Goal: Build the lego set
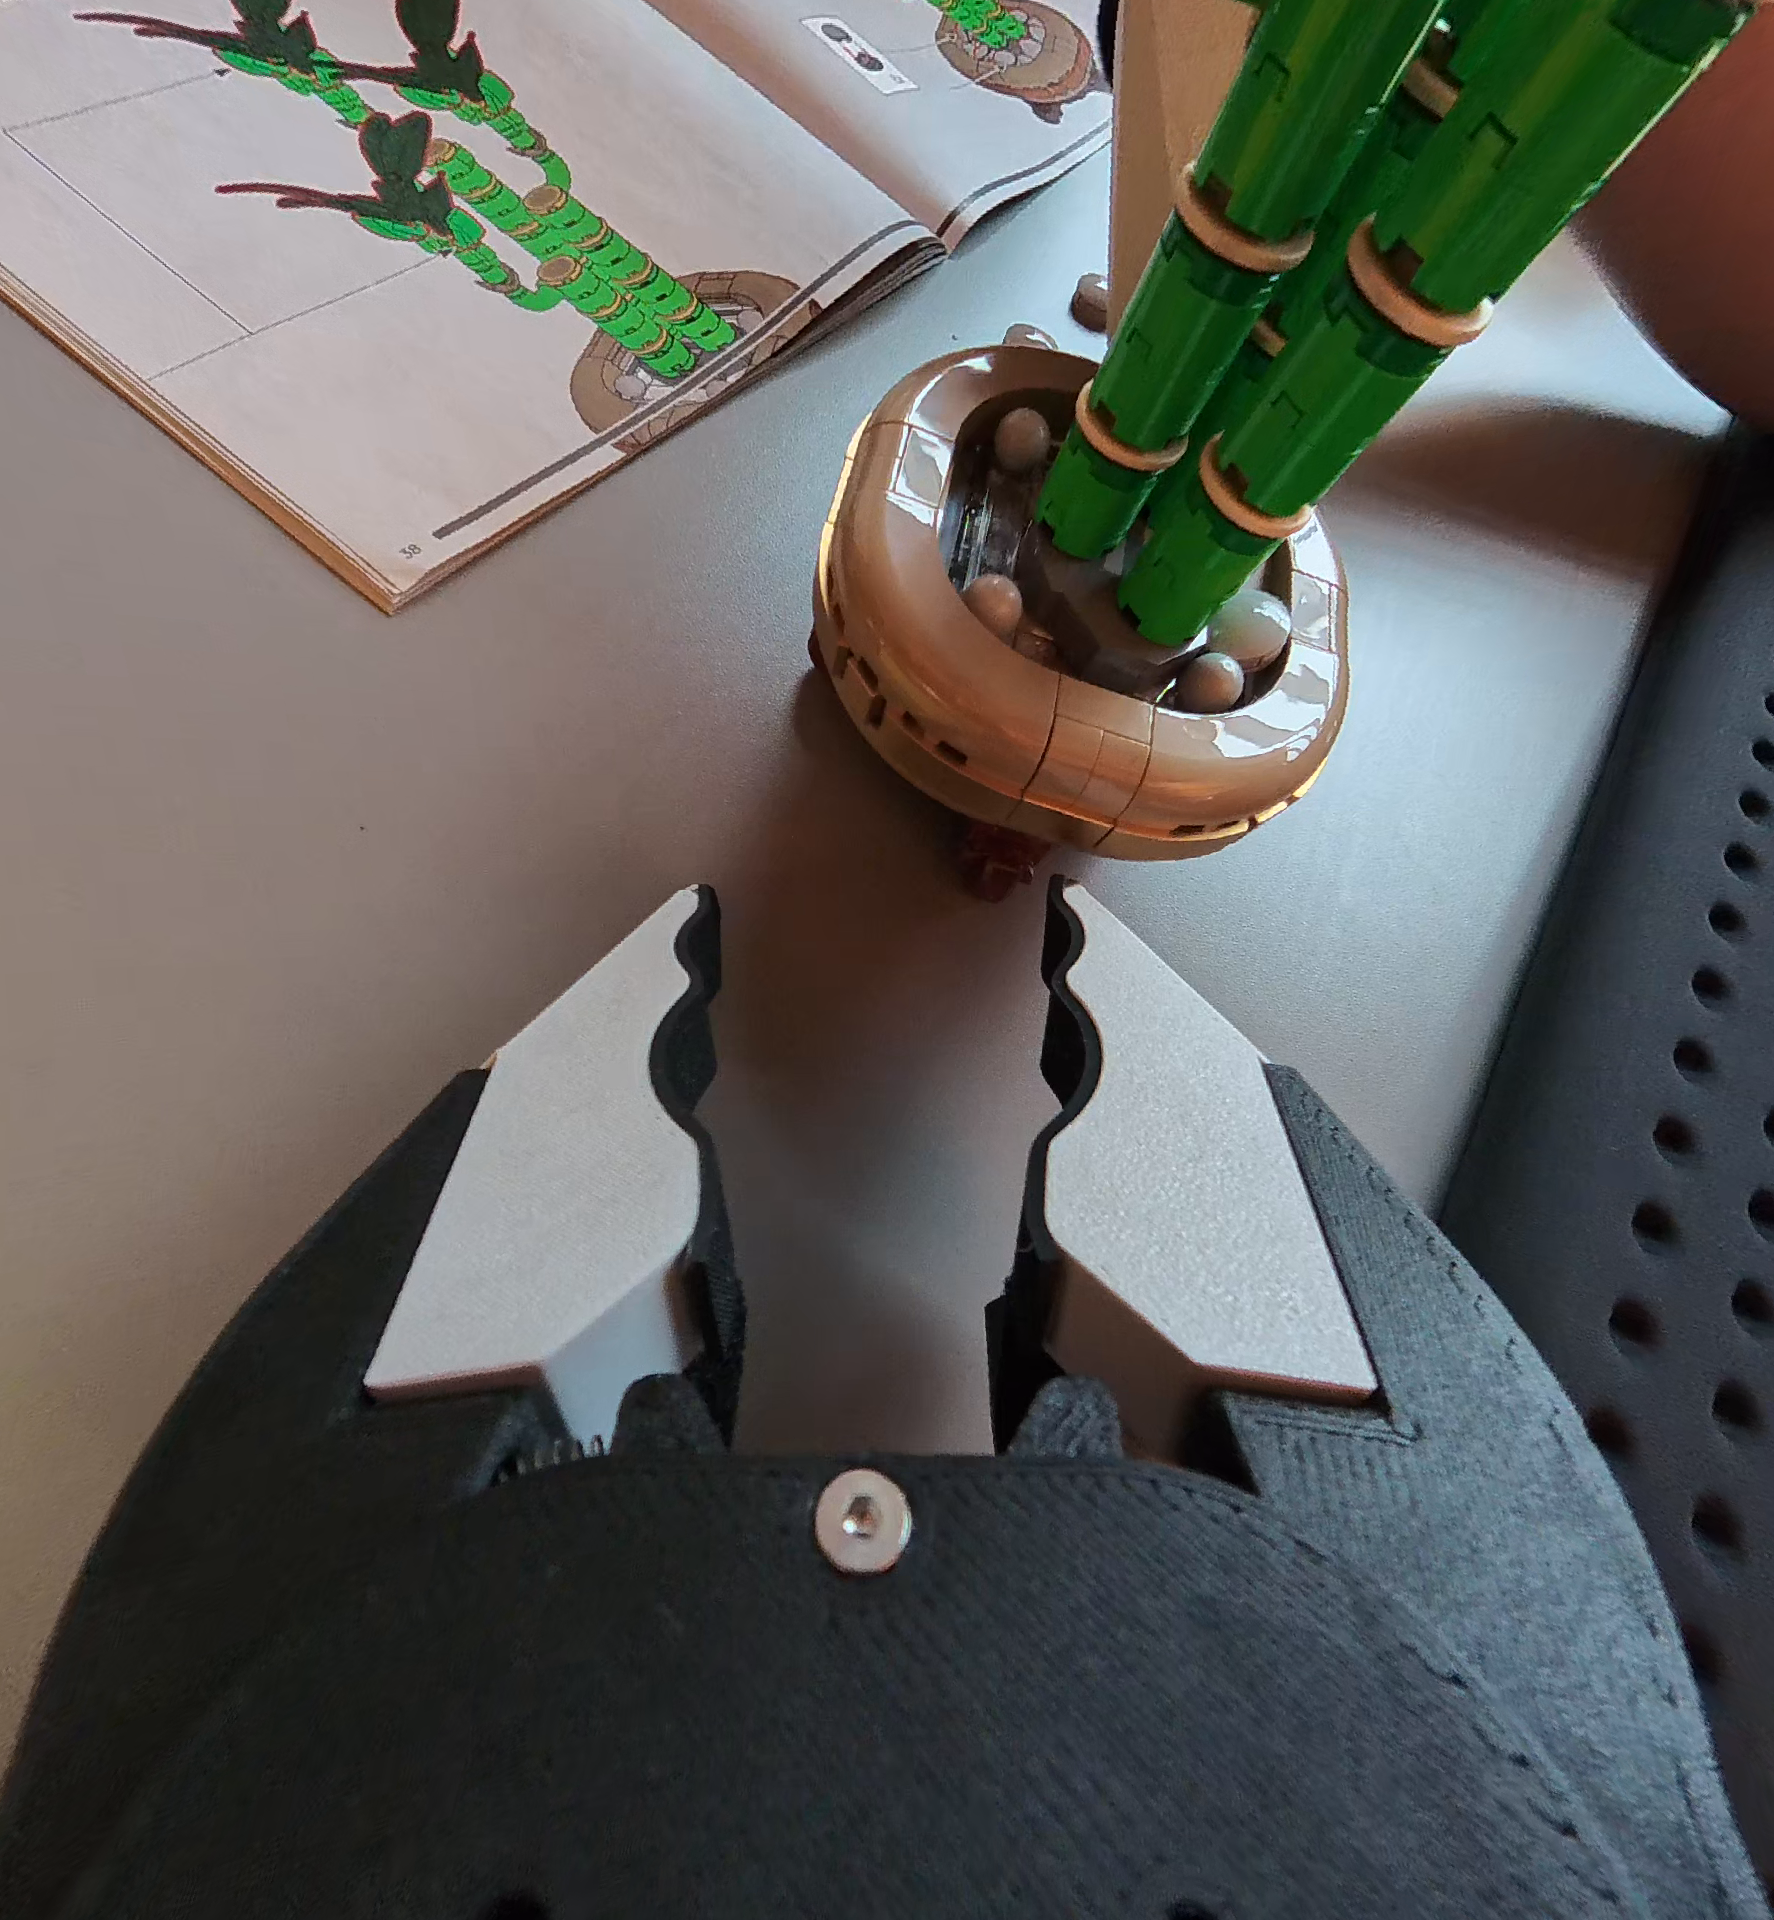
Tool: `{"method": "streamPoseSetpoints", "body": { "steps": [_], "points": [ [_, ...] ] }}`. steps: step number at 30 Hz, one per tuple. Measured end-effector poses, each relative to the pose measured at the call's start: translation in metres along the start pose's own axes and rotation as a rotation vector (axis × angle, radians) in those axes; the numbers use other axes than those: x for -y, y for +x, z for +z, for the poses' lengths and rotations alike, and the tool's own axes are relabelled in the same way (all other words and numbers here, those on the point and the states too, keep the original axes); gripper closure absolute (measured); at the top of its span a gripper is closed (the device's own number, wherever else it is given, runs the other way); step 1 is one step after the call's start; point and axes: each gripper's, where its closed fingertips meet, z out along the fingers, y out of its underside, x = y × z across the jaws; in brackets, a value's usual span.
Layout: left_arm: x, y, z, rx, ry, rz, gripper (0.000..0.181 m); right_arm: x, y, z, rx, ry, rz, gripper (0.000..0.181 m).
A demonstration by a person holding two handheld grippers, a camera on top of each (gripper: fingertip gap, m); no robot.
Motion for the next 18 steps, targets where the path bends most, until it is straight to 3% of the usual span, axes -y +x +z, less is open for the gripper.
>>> {"method": "streamPoseSetpoints", "body": {
  "steps": [10, 18],
  "points": [
    [0.000, 0.000, 0.000, 0.003, -0.003, 0.004, 0.120, 0.004, 0.003, -0.013, -0.110, -0.093, -0.026, 0.167],
    [-0.001, 0.000, 0.000, 0.006, -0.004, 0.007, 0.120, 0.003, -0.003, -0.004, -0.124, -0.172, -0.028, 0.167]
  ]
}}
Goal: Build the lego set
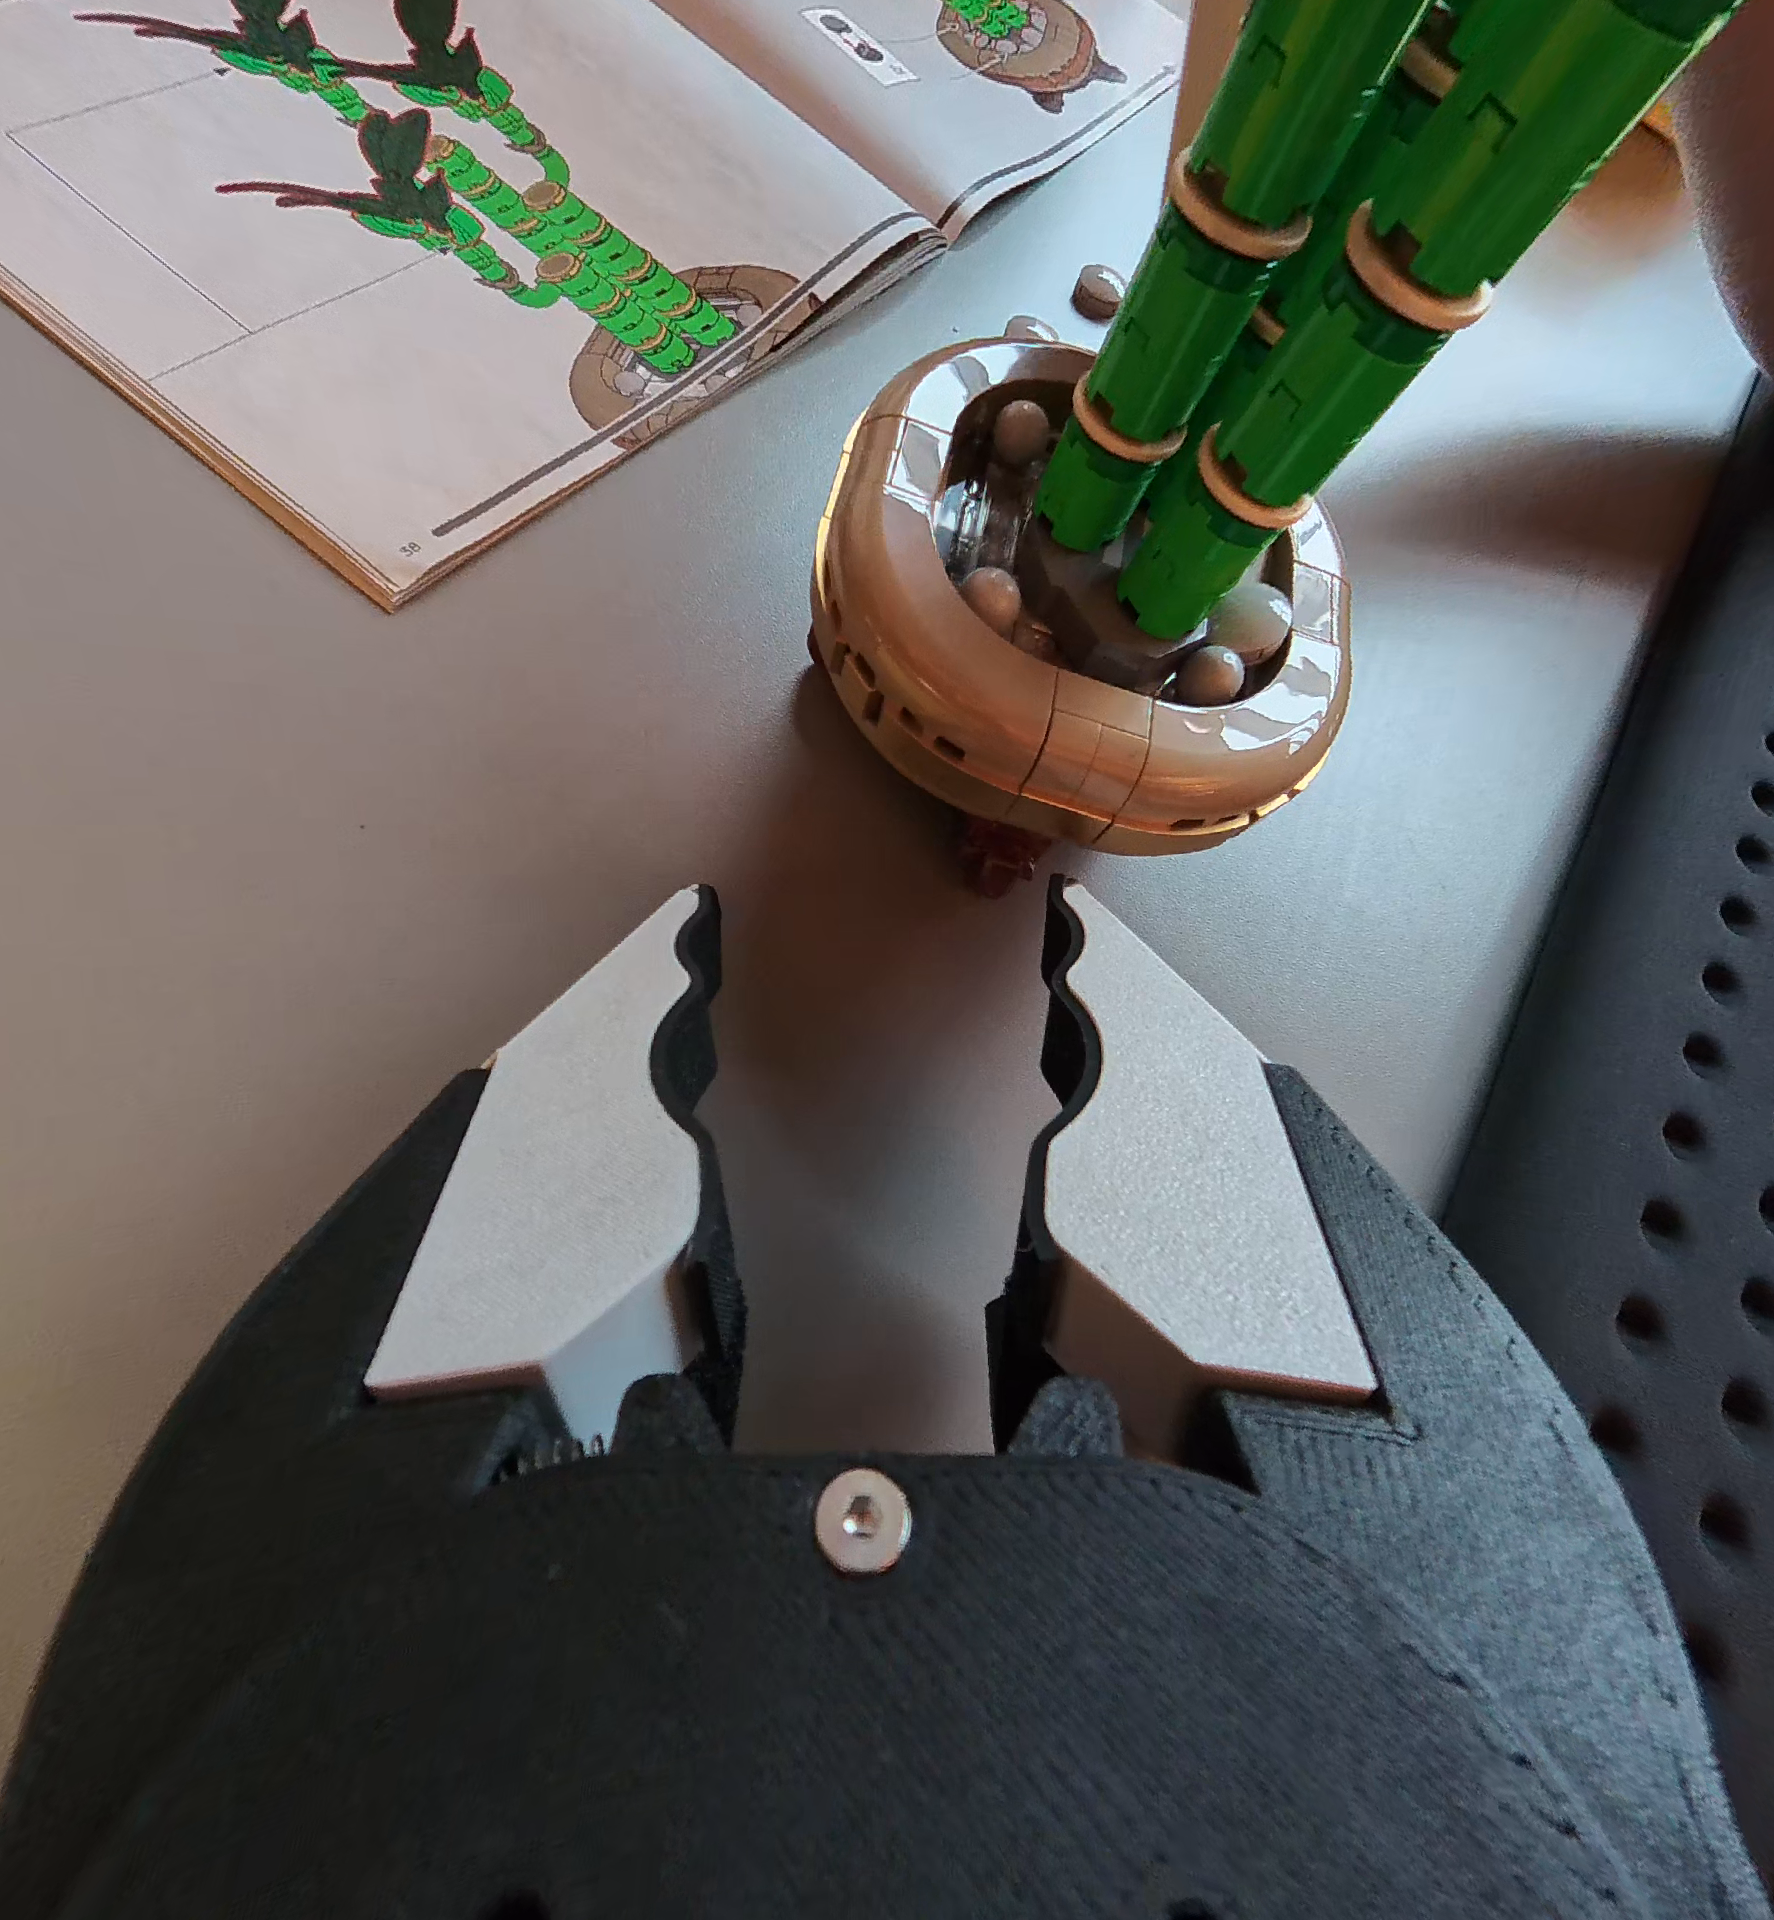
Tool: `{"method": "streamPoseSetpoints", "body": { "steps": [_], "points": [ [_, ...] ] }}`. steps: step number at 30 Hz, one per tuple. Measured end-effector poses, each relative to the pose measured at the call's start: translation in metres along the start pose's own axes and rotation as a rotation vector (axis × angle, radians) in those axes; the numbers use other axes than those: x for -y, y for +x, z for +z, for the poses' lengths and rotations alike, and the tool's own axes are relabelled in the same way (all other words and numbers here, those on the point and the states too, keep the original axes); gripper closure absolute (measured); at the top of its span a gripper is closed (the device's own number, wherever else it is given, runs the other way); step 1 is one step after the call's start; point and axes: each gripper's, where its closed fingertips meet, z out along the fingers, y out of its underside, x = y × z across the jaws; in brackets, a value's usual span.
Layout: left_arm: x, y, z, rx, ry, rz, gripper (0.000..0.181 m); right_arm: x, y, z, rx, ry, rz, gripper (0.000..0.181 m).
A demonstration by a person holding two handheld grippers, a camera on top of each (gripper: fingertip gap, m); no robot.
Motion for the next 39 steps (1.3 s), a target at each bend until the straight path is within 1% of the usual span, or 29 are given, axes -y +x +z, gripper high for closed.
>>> {"method": "streamPoseSetpoints", "body": {
  "steps": [6, 8, 13, 20, 24, 27, 32, 39],
  "points": [
    [0.000, 0.000, 0.000, 0.000, 0.000, -0.001, 0.120, -0.001, 0.001, 0.002, -0.024, -0.015, -0.018, 0.166],
    [0.000, 0.000, 0.000, 0.001, 0.000, 0.001, 0.120, -0.008, 0.004, 0.003, -0.040, -0.043, -0.030, 0.164],
    [0.000, 0.000, 0.000, -0.001, 0.000, 0.000, 0.120, -0.006, 0.003, 0.001, -0.018, 0.003, -0.037, 0.158],
    [0.000, 0.000, 0.000, -0.002, 0.000, -0.002, 0.120, -0.003, 0.006, -0.010, 0.015, 0.080, -0.004, 0.158],
    [0.000, 0.000, 0.000, -0.002, 0.000, -0.001, 0.120, -0.002, 0.007, -0.010, 0.022, 0.108, 0.004, 0.159],
    [0.000, 0.000, 0.000, -0.002, 0.000, -0.002, 0.120, -0.002, 0.008, -0.007, 0.043, 0.122, 0.025, 0.165],
    [0.000, 0.000, 0.000, -0.001, 0.000, -0.002, 0.120, -0.005, 0.006, 0.001, 0.061, 0.107, 0.029, 0.169],
    [0.000, 0.000, 0.000, -0.003, 0.002, -0.005, 0.120, -0.004, 0.004, -0.002, 0.057, 0.101, 0.010, 0.169]
  ]
}}
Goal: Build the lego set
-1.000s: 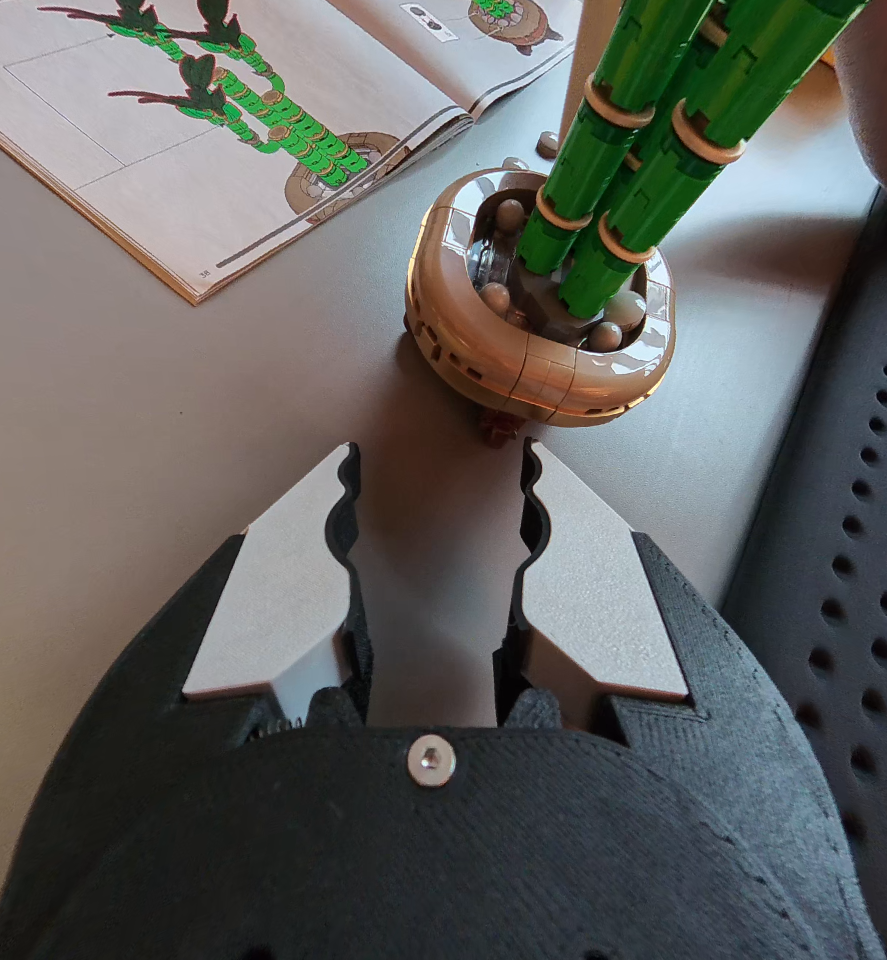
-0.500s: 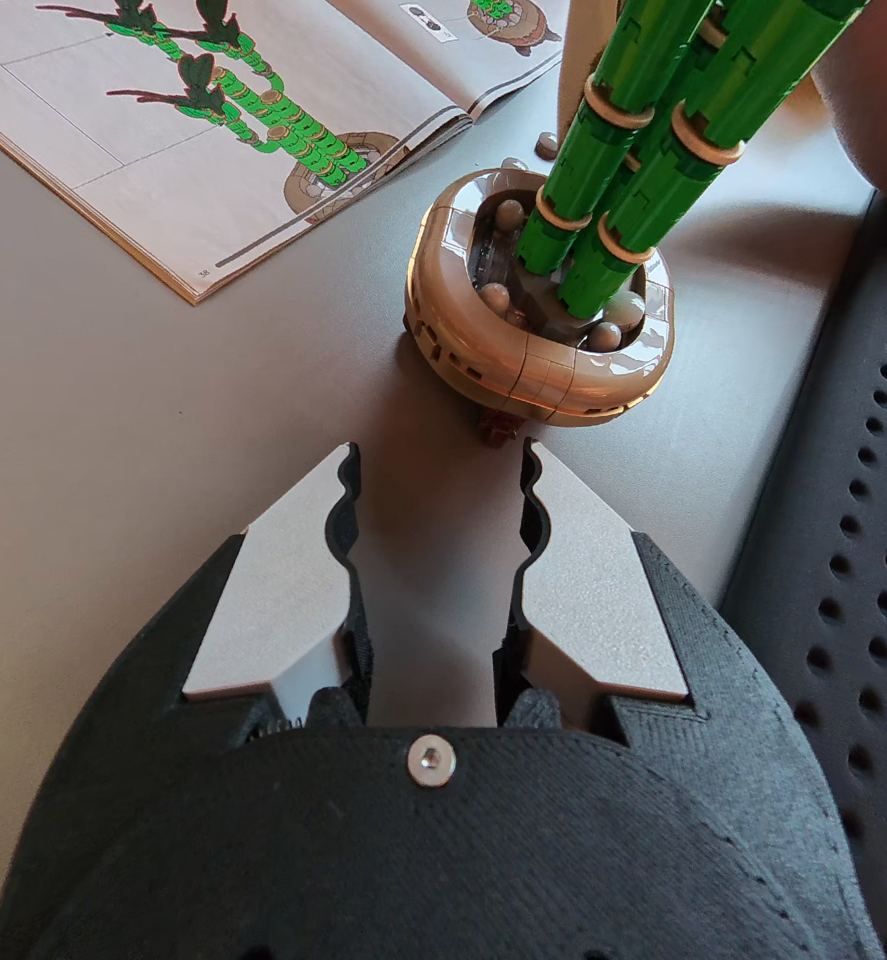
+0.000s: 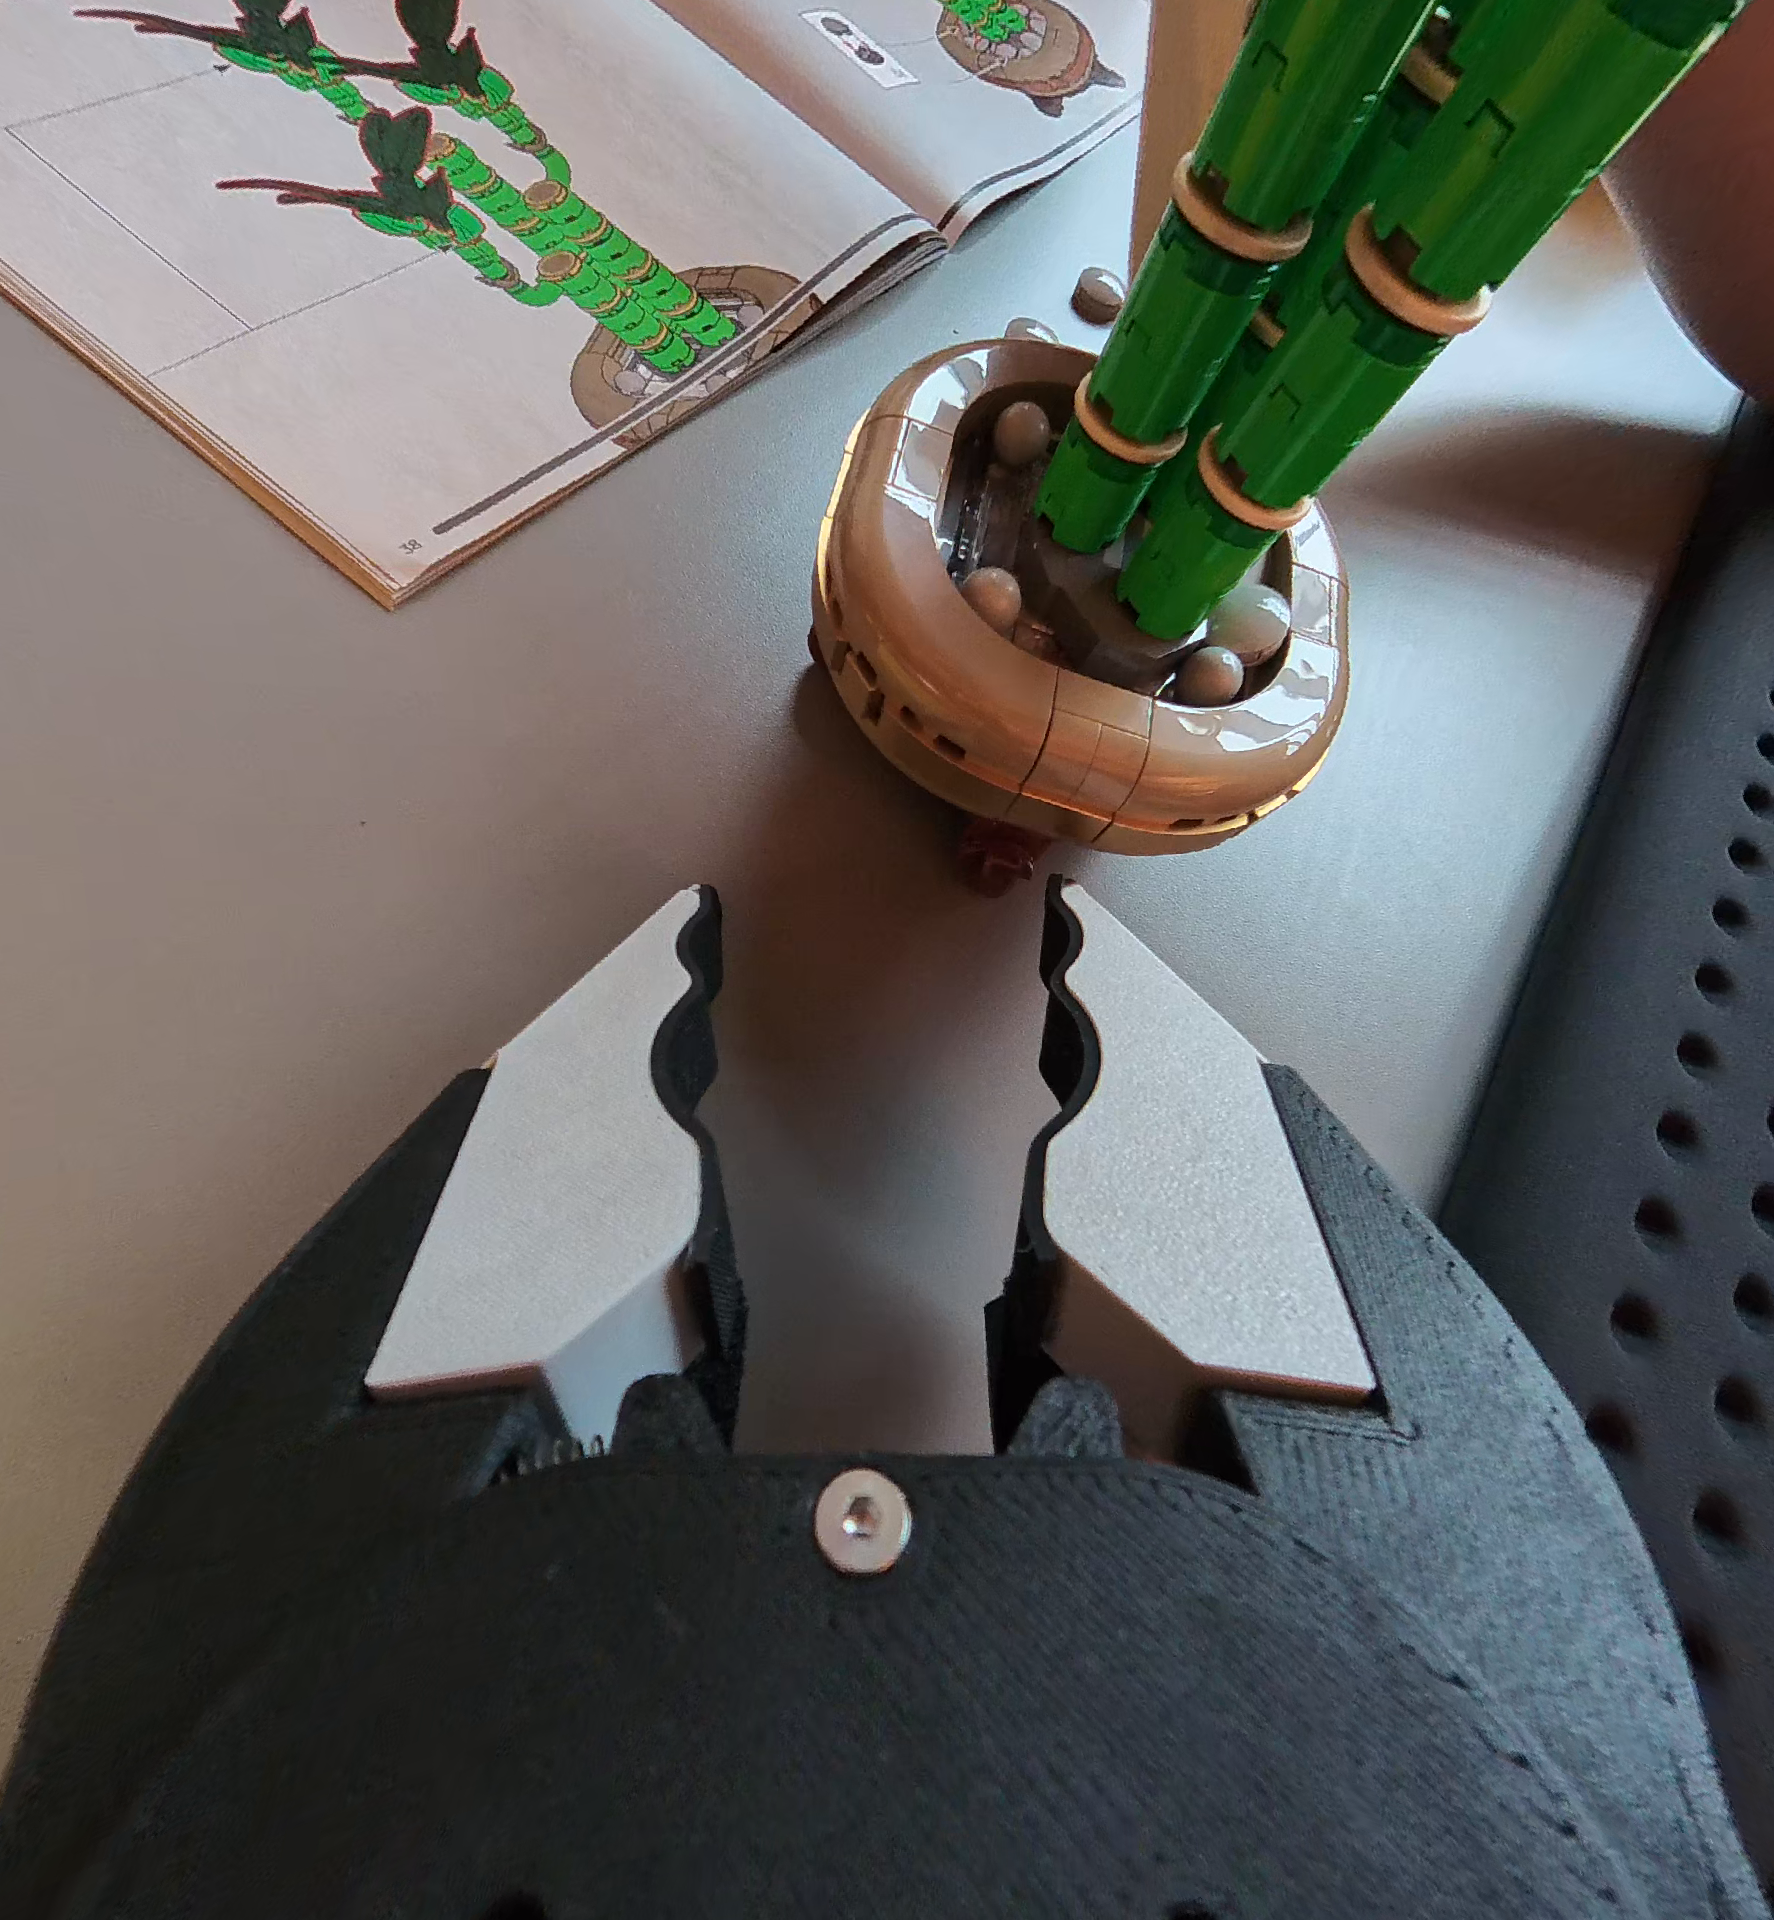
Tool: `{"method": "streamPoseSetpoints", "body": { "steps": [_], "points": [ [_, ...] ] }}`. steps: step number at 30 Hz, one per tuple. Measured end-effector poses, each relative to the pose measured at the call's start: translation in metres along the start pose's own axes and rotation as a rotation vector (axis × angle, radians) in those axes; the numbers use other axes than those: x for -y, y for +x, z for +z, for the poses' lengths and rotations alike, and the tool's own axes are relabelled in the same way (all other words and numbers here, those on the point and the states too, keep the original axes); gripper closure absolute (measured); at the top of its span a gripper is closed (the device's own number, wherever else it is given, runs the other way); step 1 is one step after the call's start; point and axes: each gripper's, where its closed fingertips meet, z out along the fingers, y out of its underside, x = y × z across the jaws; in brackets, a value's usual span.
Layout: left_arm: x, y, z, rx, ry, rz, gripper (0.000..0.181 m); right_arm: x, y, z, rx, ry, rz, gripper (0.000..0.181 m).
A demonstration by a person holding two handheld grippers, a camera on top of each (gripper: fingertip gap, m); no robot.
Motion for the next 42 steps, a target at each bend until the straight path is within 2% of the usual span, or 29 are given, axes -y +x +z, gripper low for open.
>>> {"method": "streamPoseSetpoints", "body": {
  "steps": [11, 17, 21, 25, 32, 42],
  "points": [
    [0.000, 0.000, 0.000, 0.000, 0.001, -0.001, 0.121, 0.002, 0.002, -0.010, -0.008, 0.019, -0.003, 0.169],
    [0.000, 0.000, 0.000, -0.001, 0.001, -0.003, 0.121, -0.004, -0.015, -0.002, 0.069, -0.026, -0.040, 0.172],
    [0.000, 0.000, 0.000, -0.001, 0.000, -0.001, 0.121, 0.005, -0.026, 0.001, 0.093, 0.013, -0.094, 0.171],
    [0.000, 0.000, 0.000, -0.001, -0.001, 0.000, 0.121, 0.005, -0.024, 0.006, 0.065, -0.003, -0.098, 0.162],
    [-0.001, 0.000, 0.000, 0.001, -0.003, 0.006, 0.121, 0.001, -0.024, 0.009, 0.087, -0.023, -0.007, 0.162],
    [-0.001, 0.000, 0.000, 0.002, -0.004, 0.008, 0.122, 0.004, -0.036, 0.015, 0.065, -0.014, -0.058, 0.158]
  ]
}}
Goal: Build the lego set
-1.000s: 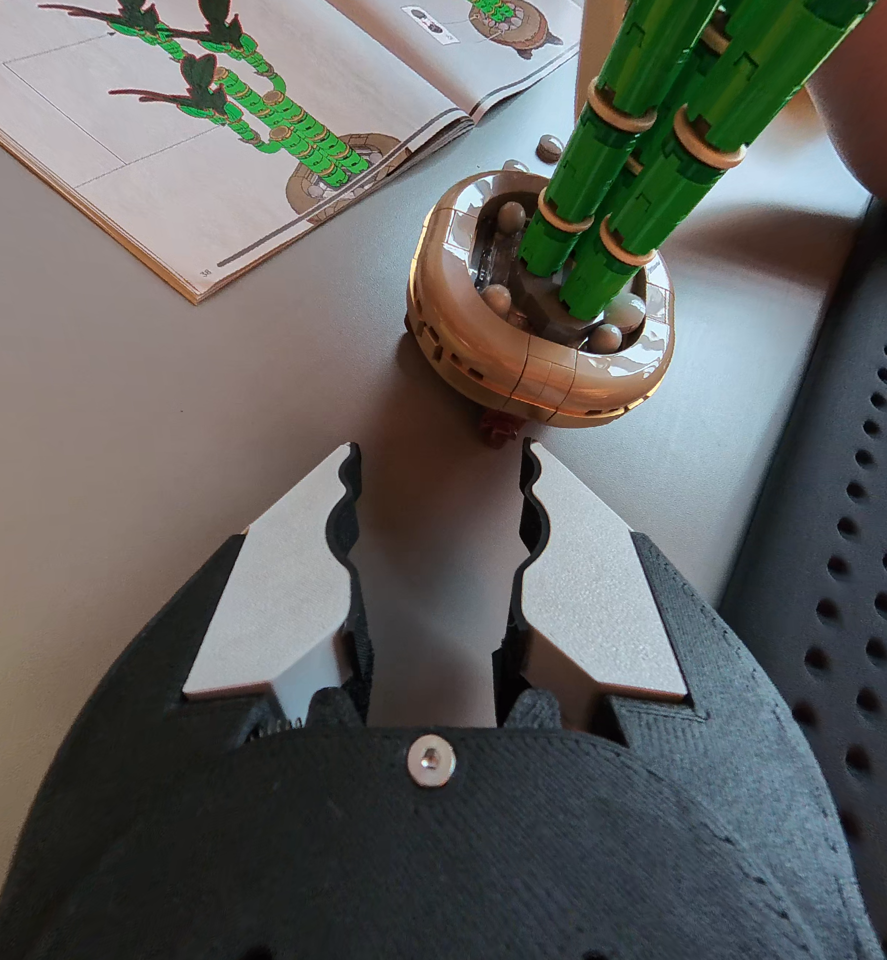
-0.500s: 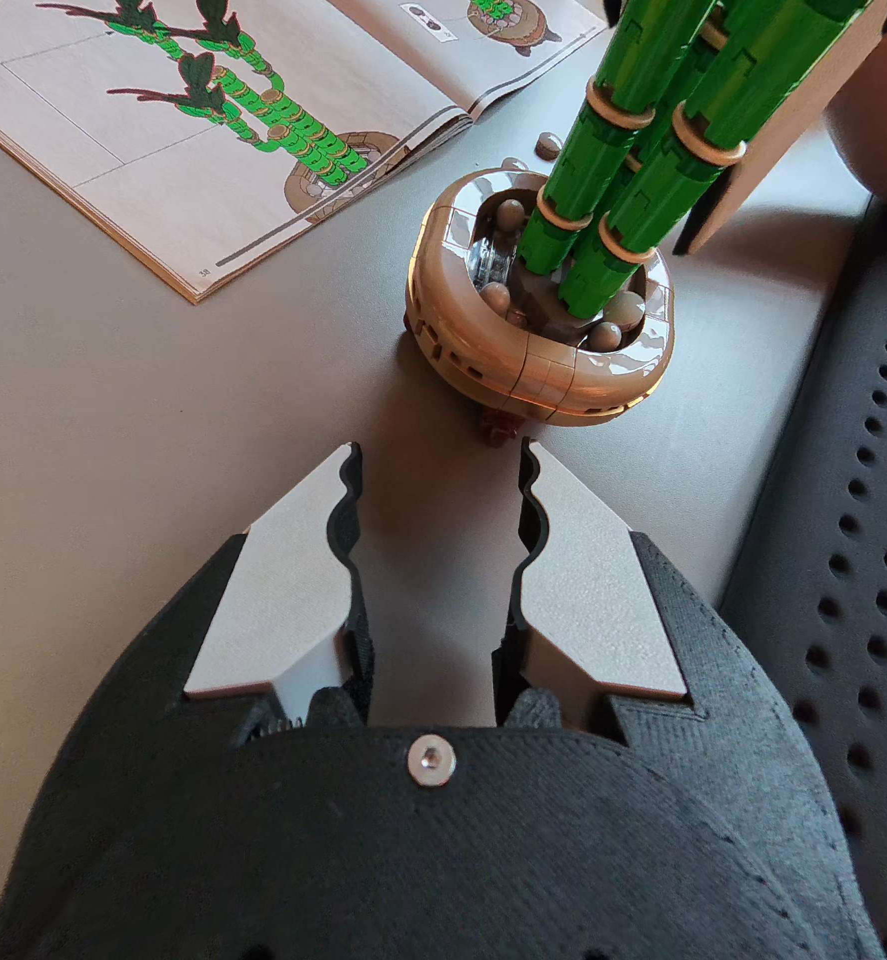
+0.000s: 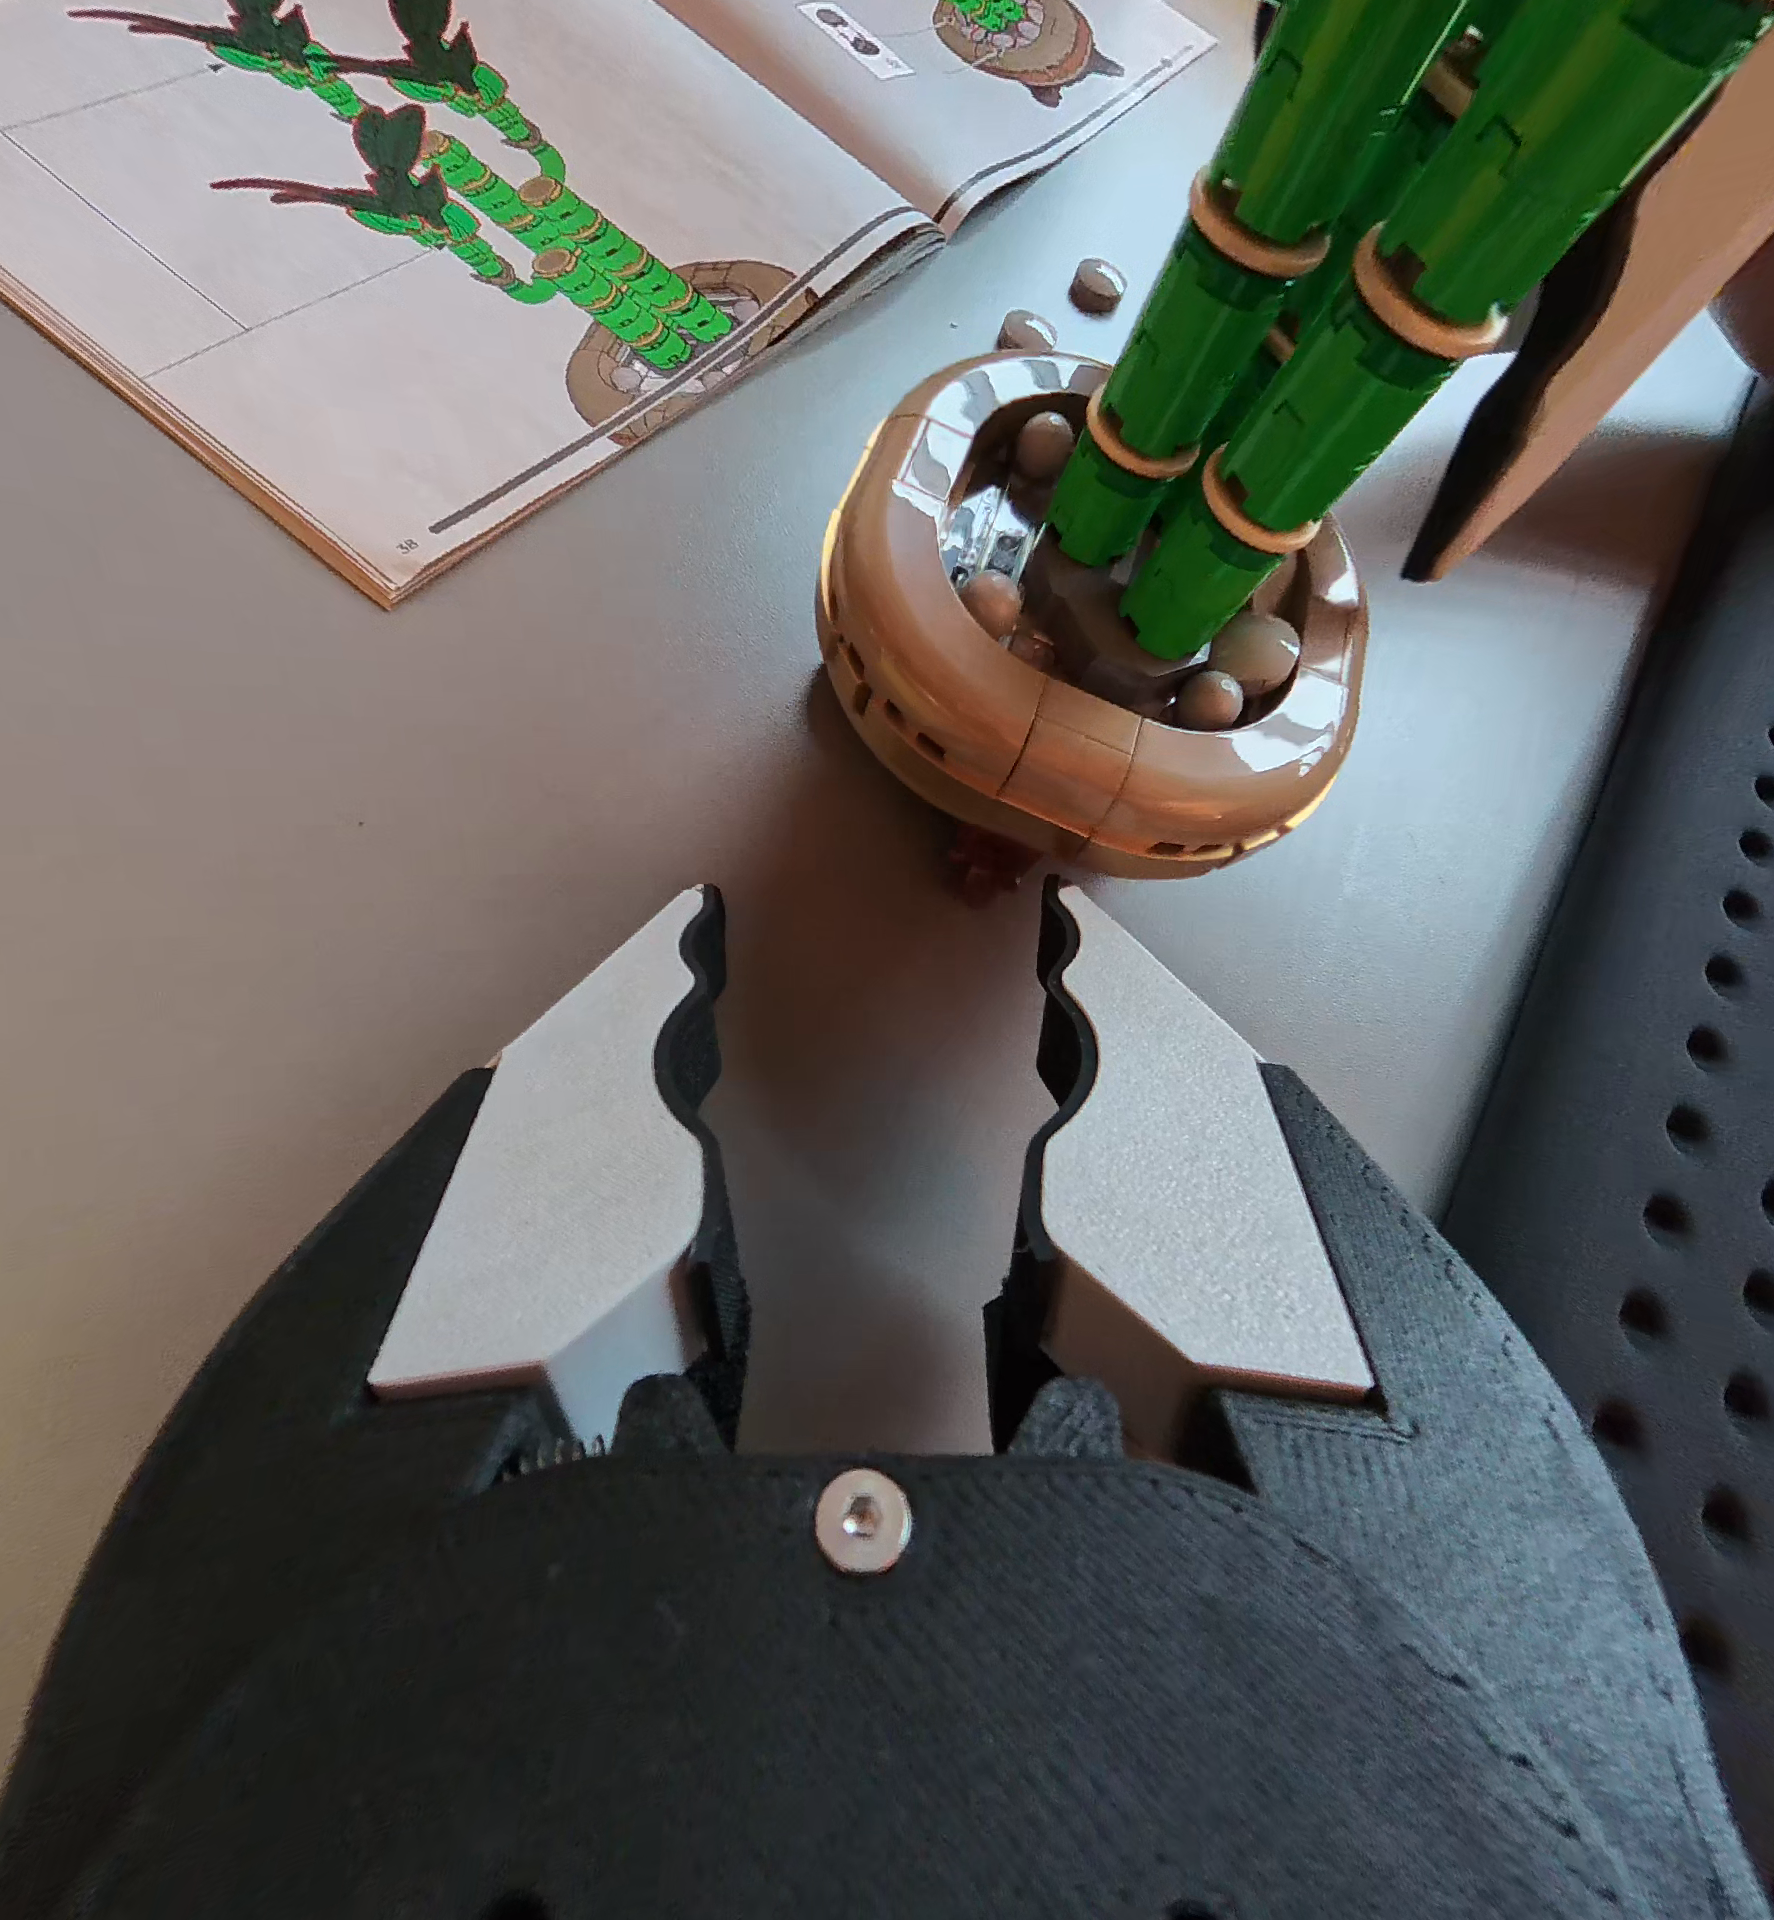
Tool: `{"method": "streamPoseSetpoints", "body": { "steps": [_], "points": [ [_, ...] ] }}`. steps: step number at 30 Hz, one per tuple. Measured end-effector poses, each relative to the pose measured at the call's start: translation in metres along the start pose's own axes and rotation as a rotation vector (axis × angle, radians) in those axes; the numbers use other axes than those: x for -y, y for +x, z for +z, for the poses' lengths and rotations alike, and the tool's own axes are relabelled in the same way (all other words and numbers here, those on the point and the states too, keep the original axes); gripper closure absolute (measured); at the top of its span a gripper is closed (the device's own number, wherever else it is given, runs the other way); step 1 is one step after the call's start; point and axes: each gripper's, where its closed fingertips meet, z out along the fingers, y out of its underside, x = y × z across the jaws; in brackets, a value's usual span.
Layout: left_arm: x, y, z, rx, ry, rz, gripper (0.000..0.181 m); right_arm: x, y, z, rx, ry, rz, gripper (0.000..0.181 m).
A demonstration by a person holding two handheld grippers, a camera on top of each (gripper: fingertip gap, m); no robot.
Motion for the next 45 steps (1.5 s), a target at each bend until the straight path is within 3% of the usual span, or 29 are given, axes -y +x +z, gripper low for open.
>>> {"method": "streamPoseSetpoints", "body": {
  "steps": [3, 13, 19, 24, 28, 30, 32, 34, 38, 41, 45],
  "points": [
    [0.000, 0.000, 0.000, 0.000, 0.000, 0.001, 0.122, 0.006, -0.008, 0.000, 0.053, 0.056, 0.020, 0.160],
    [-0.001, 0.000, 0.000, 0.005, -0.003, 0.010, 0.121, 0.000, -0.006, 0.001, 0.003, 0.096, 0.094, 0.161],
    [-0.001, 0.000, 0.000, 0.007, -0.004, 0.009, 0.122, -0.001, 0.010, -0.009, -0.143, 0.147, 0.182, 0.159],
    [-0.001, 0.000, 0.000, 0.008, -0.005, 0.008, 0.123, 0.004, -0.004, -0.012, -0.192, 0.186, 0.178, 0.154],
    [-0.001, 0.001, 0.001, 0.006, -0.008, 0.016, 0.123, 0.009, 0.009, -0.059, -0.455, 0.312, 0.094, 0.158],
    [0.001, 0.006, 0.001, -0.009, -0.003, 0.024, 0.130, -0.003, 0.026, -0.088, -0.587, 0.386, 0.101, 0.150],
    [0.003, 0.010, 0.000, 0.001, -0.002, 0.063, 0.141, -0.036, 0.041, -0.100, -0.645, 0.357, 0.132, 0.138],
    [0.005, 0.011, 0.001, 0.042, 0.006, 0.110, 0.142, -0.067, 0.048, -0.098, -0.619, 0.285, 0.214, 0.136],
    [0.001, 0.008, -0.001, 0.080, -0.005, 0.093, 0.133, -0.087, 0.034, -0.079, -0.488, 0.215, 0.297, 0.144],
    [0.005, -0.007, -0.014, 0.131, 0.038, 0.019, 0.132, -0.103, 0.039, -0.070, -0.548, 0.096, 0.259, 0.147],
    [0.025, -0.010, -0.038, 0.107, 0.206, -0.084, 0.130, -0.123, 0.050, -0.085, -0.649, 0.029, 0.254, 0.149]
  ]
}}
